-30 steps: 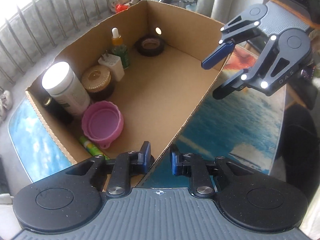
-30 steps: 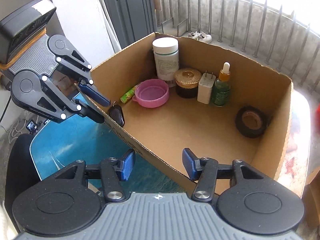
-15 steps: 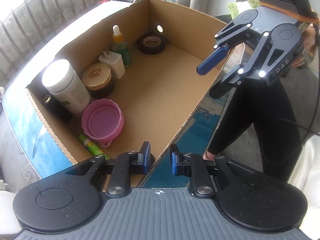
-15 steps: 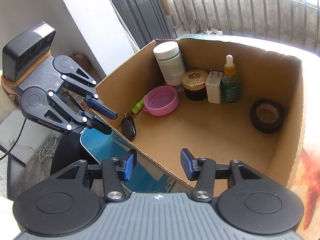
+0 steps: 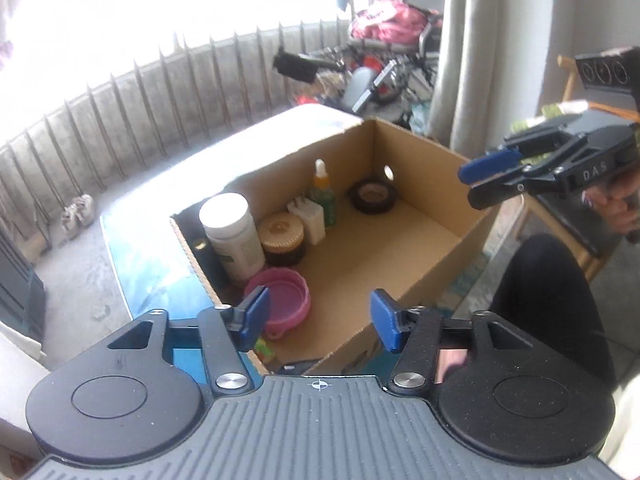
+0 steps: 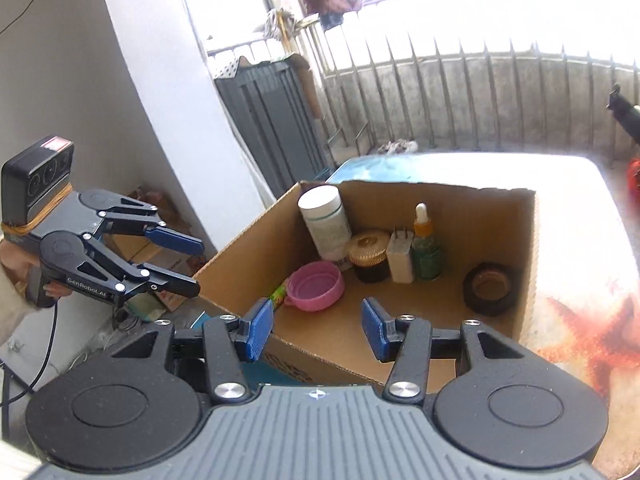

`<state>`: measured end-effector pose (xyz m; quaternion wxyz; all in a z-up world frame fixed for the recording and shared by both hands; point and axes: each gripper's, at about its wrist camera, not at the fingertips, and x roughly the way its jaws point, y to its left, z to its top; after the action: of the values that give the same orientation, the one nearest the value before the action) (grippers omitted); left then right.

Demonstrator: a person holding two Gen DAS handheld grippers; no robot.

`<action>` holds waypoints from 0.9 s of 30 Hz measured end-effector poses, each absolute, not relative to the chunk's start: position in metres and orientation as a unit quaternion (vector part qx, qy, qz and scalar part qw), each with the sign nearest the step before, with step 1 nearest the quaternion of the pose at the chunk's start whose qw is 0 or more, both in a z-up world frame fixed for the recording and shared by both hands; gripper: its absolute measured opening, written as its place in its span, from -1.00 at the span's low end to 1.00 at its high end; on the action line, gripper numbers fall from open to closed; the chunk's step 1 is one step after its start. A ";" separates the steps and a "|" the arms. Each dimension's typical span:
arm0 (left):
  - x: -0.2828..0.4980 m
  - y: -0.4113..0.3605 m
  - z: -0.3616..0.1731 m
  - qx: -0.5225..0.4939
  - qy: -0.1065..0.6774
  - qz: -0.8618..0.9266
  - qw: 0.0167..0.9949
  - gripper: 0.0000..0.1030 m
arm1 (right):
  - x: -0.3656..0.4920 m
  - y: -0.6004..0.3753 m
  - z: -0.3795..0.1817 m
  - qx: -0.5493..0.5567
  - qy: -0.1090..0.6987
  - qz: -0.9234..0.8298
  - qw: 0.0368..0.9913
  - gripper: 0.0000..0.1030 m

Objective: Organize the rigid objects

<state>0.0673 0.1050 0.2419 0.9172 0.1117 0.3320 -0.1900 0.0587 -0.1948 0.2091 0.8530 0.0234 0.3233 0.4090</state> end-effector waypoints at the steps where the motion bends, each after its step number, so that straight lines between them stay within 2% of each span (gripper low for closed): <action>1: 0.063 0.105 0.241 0.101 0.313 -0.174 0.928 0.26 | 0.054 -0.197 0.213 0.033 0.311 0.400 0.862 0.01; 3: 0.052 0.099 0.237 0.073 0.276 -0.151 0.947 0.31 | 0.043 -0.200 0.218 0.055 0.285 0.384 0.877 0.01; 8: 0.037 0.095 0.227 0.025 0.239 -0.133 0.962 0.39 | 0.006 -0.206 0.221 0.080 0.204 0.303 0.927 0.02; 14: 0.012 0.085 0.225 0.020 0.191 -0.103 0.976 0.78 | -0.027 -0.208 0.232 0.114 0.160 0.285 0.938 0.03; 17: 0.010 0.081 0.227 0.020 0.163 -0.073 0.984 0.98 | -0.023 -0.205 0.235 0.108 0.169 0.277 0.940 0.04; 23: 0.029 0.071 0.230 0.026 0.148 -0.032 0.988 1.00 | -0.004 -0.206 0.227 0.111 0.191 0.268 0.938 0.04; 27: 0.044 0.070 0.227 0.029 0.177 -0.018 0.984 1.00 | 0.007 -0.201 0.224 0.106 0.195 0.254 0.942 0.04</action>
<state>0.0441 0.0700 0.2269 0.9837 0.0292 0.1767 -0.0175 0.0074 -0.2013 0.2238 0.9415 0.1059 0.1950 0.2536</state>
